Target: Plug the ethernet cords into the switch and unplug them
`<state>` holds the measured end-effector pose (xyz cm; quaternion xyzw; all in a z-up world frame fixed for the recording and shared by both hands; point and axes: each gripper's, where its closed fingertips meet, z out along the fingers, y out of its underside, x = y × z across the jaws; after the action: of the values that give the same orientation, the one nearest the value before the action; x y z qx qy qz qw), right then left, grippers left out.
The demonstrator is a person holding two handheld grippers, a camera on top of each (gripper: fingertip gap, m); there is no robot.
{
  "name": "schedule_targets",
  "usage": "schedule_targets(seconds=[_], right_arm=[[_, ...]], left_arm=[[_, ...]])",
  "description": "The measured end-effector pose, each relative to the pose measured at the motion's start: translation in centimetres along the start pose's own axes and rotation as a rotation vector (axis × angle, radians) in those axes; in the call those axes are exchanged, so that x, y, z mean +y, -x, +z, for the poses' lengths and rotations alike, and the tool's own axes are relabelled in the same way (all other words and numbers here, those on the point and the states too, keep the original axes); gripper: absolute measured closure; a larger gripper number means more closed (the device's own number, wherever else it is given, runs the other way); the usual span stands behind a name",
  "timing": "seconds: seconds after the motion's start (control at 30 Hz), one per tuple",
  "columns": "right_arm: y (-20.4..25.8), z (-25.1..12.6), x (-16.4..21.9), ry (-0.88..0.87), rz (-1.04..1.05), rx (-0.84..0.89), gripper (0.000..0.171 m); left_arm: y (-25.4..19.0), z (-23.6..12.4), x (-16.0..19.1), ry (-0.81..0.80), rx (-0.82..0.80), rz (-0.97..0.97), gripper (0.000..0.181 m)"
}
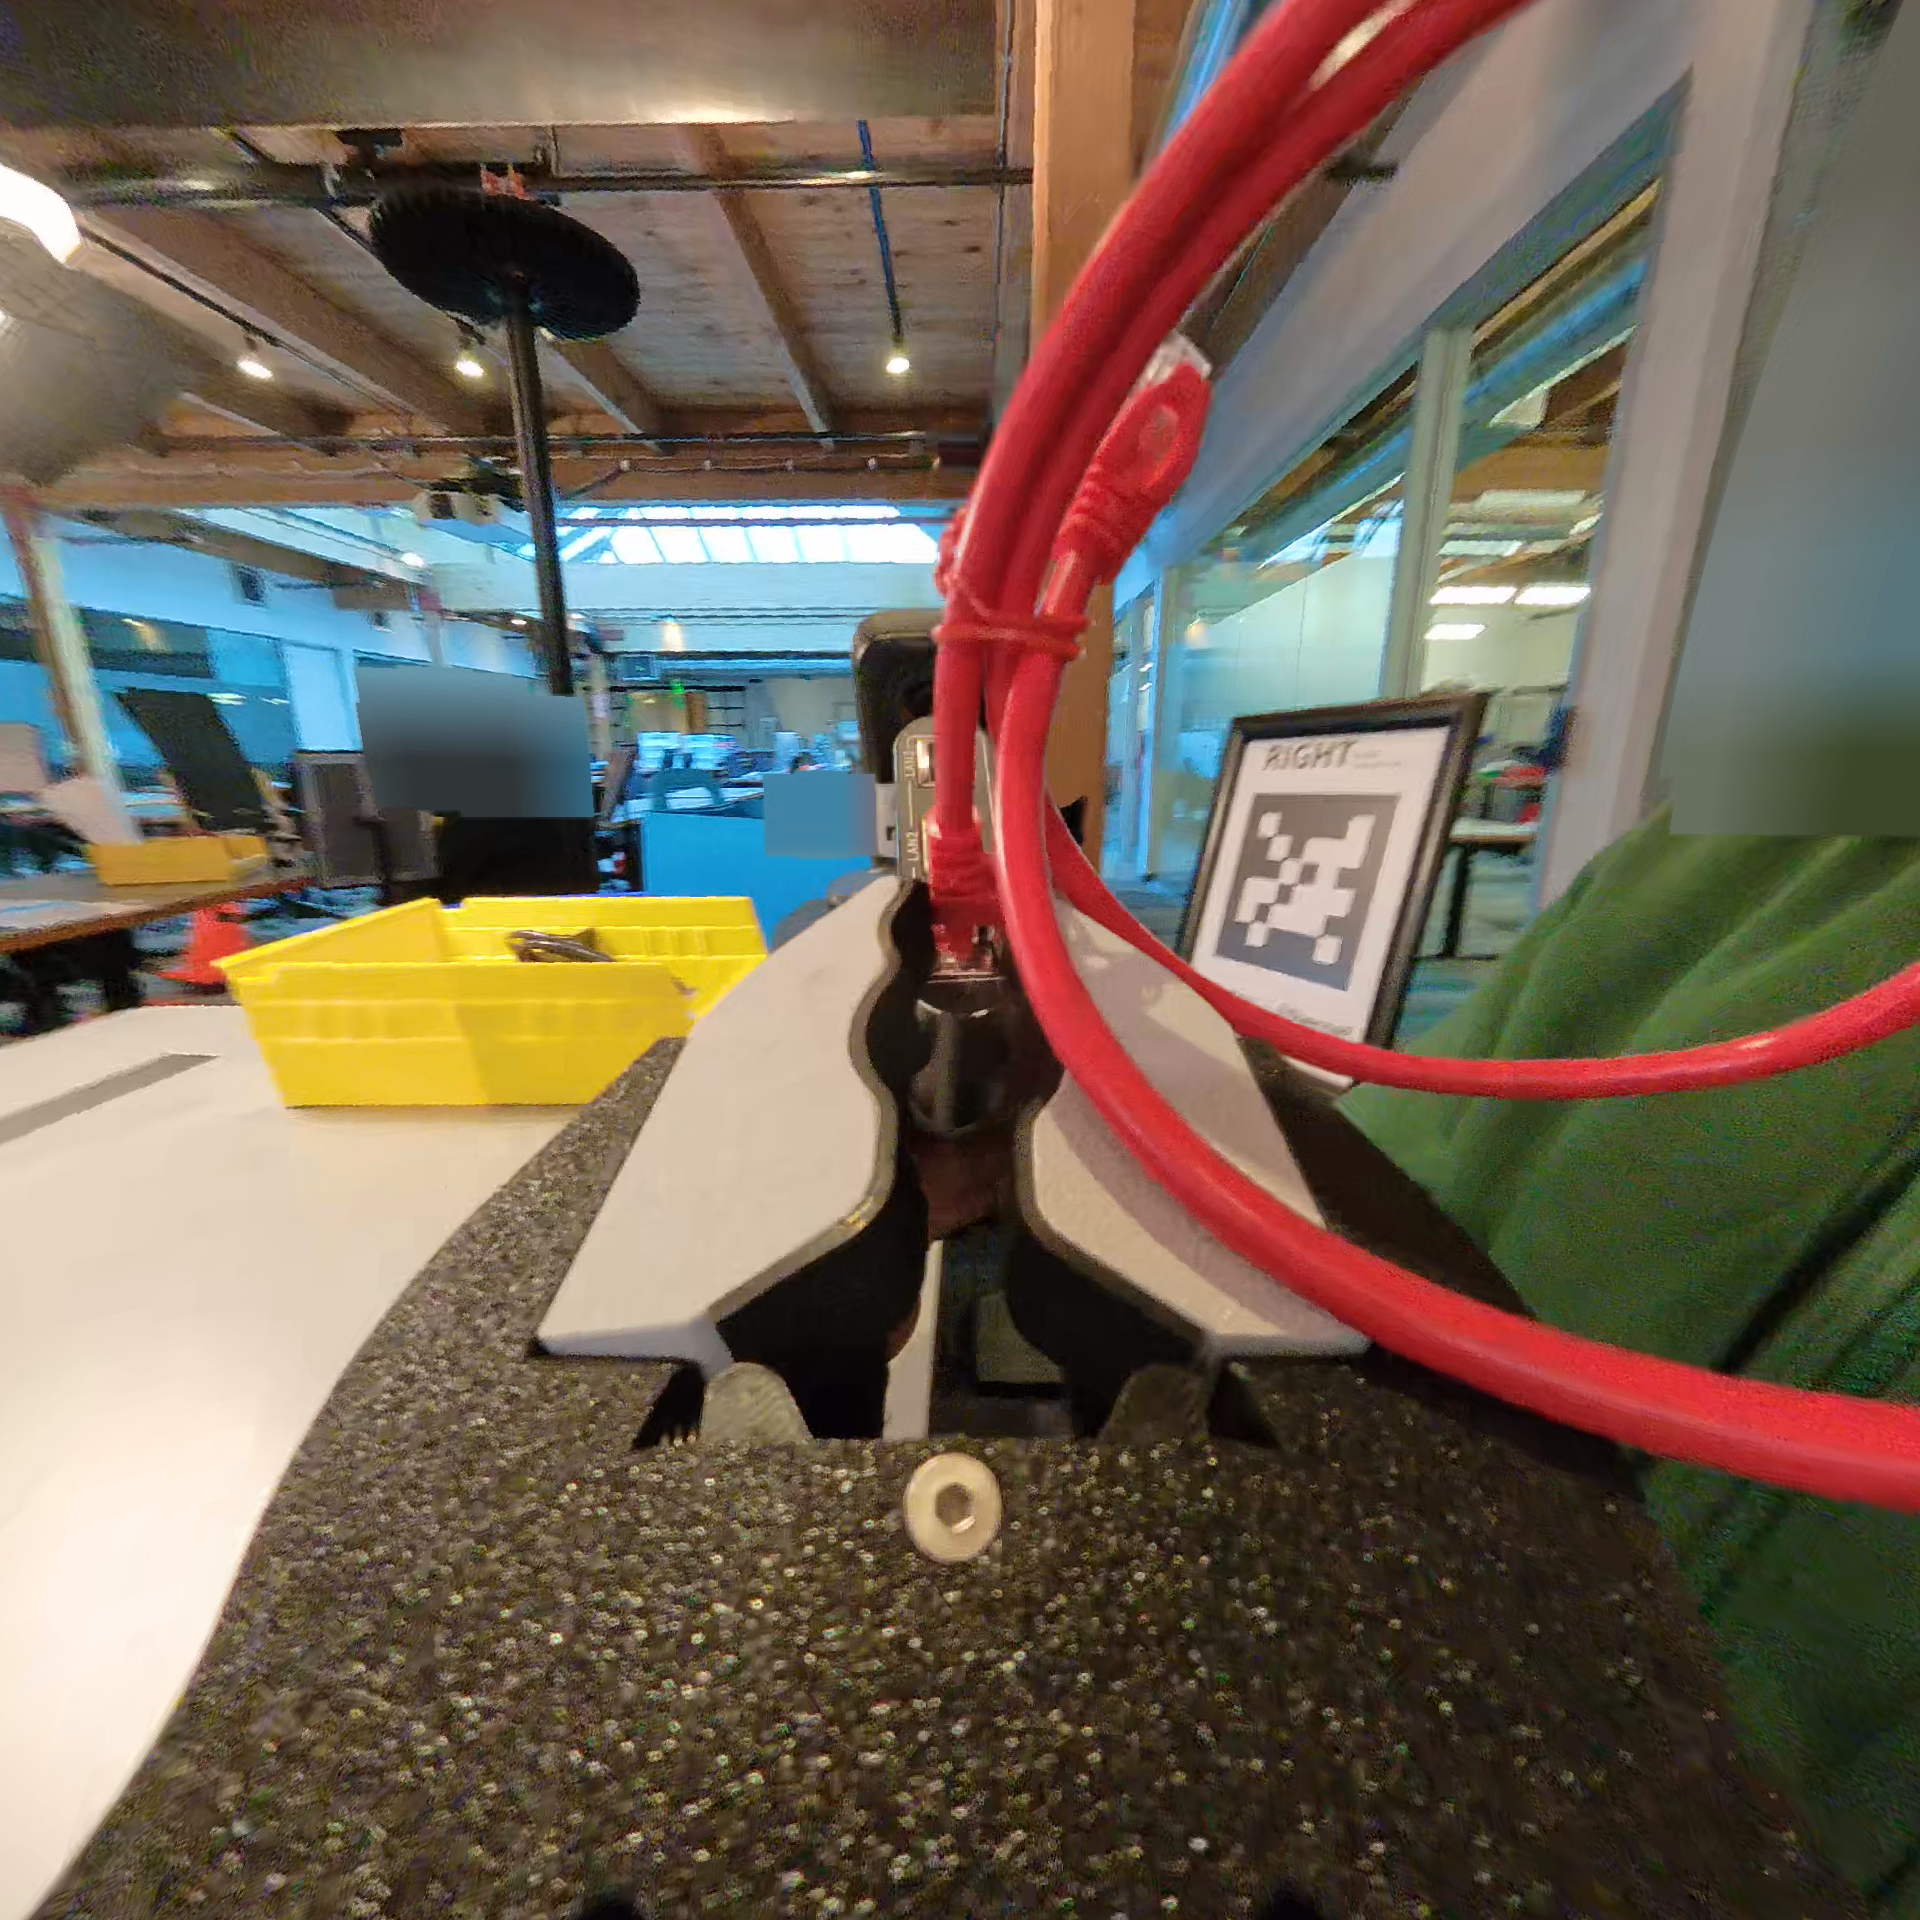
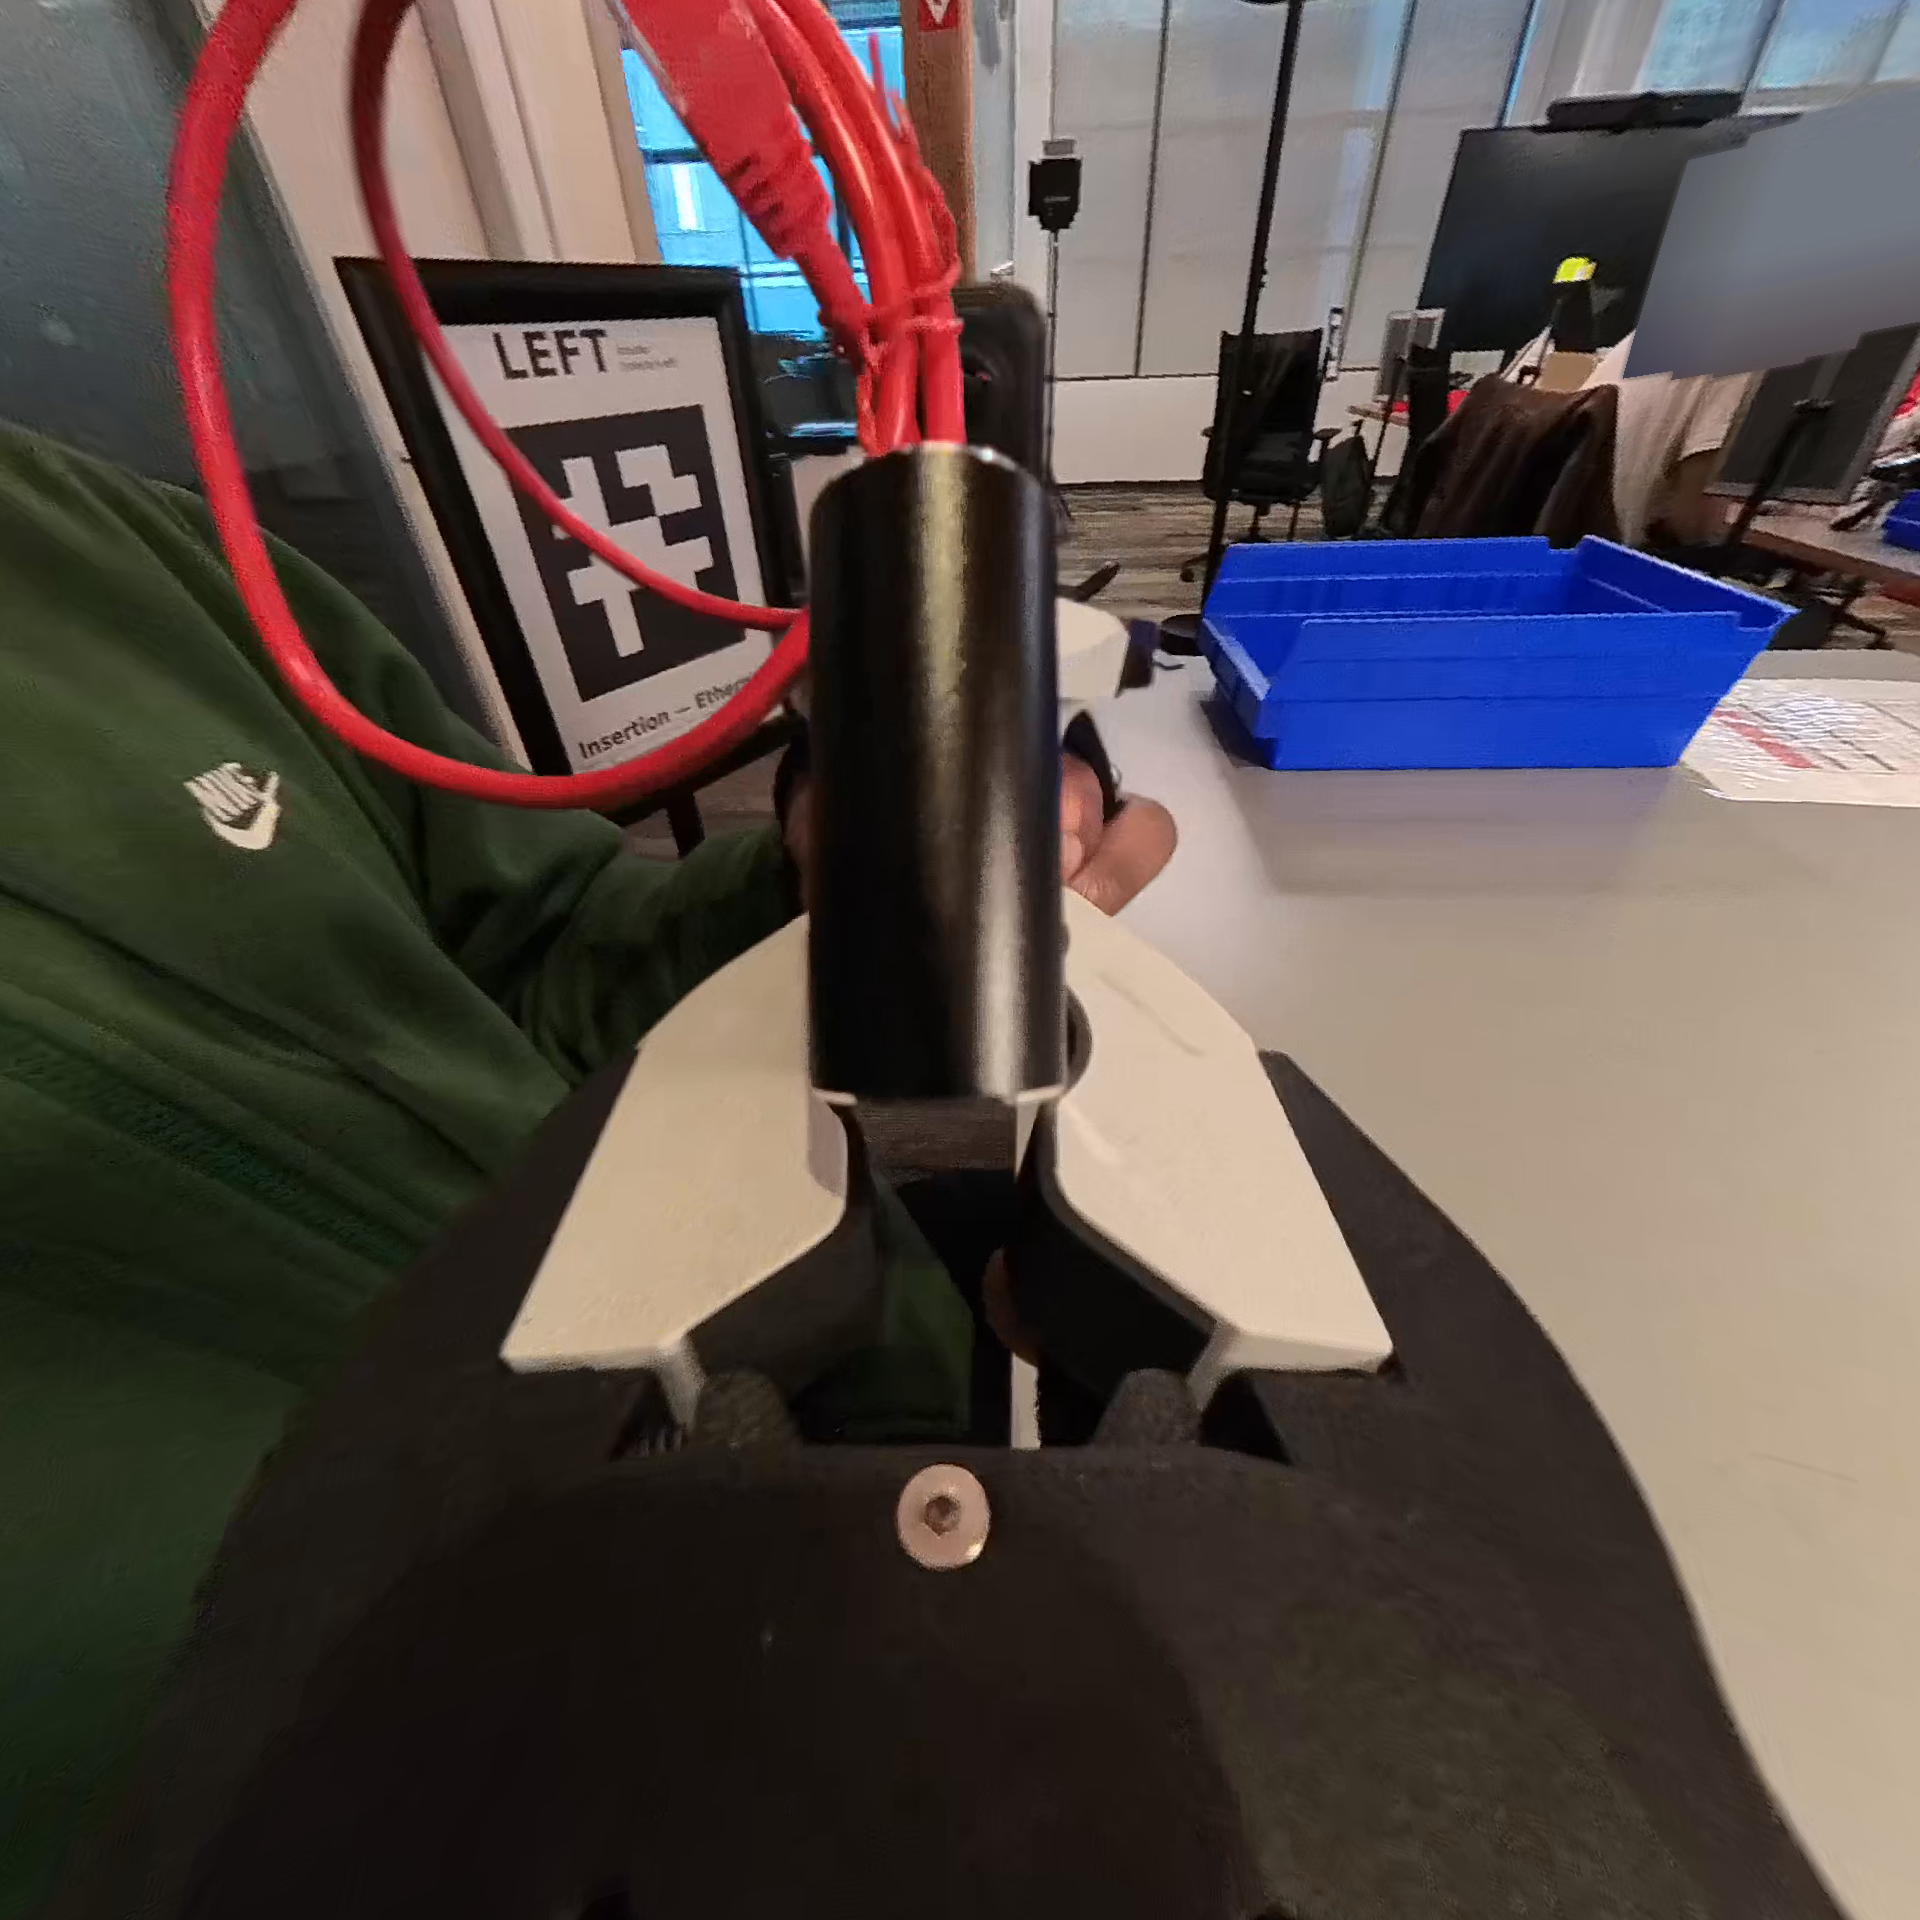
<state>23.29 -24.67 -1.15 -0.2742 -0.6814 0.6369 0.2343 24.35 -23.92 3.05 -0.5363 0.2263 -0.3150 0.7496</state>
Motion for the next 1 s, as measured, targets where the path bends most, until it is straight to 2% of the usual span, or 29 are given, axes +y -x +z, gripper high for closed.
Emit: schedule_targets(seconds=[0.1, 0.2, 0.33, 0.5, 0.67, 0.77, 0.8, 1.0], right_arm=[[0.0, -0.2, 0.5, 0.017, 0.02, -0.024, 0.143], [-0.5, -0.5, 1.1, 0.044, 0.032, -0.006, 0.143], [-1.8, -0.3, 0.2, 0.016, -0.07, 0.147, 0.142], [-3.9, -0.8, -1.8, -0.07, -0.218, 0.41, 0.124], [-3.2, 0.2, -2.9, -0.195, -0.12, 0.351, 0.11], [-2.1, -0.1, -4.3, -0.324, -0.065, 0.269, 0.122], [-2.0, -0.3, -4.4, -0.339, -0.065, 0.268, 0.135], [-0.5, -0.4, -4.9, -0.352, -0.082, 0.178, 0.142]], left_arm=[[0.2, 0.0, 0.4, -0.021, 0.031, -0.079, 0.167], [0.8, 0.1, 1.0, 0.005, -0.007, -0.049, 0.168], [1.5, -0.1, 0.2, -0.068, -0.066, -0.052, 0.168], [2.6, -1.6, -2.2, -0.248, -0.15, -0.055, 0.168], [2.3, -1.9, -2.7, -0.277, -0.103, -0.115, 0.168], [1.9, -1.5, -2.3, -0.232, -0.094, -0.099, 0.168], [1.7, -1.3, -2.2, -0.216, -0.079, -0.095, 0.167], [0.5, -1.0, -2.4, -0.141, -0.027, -0.038, 0.167]])
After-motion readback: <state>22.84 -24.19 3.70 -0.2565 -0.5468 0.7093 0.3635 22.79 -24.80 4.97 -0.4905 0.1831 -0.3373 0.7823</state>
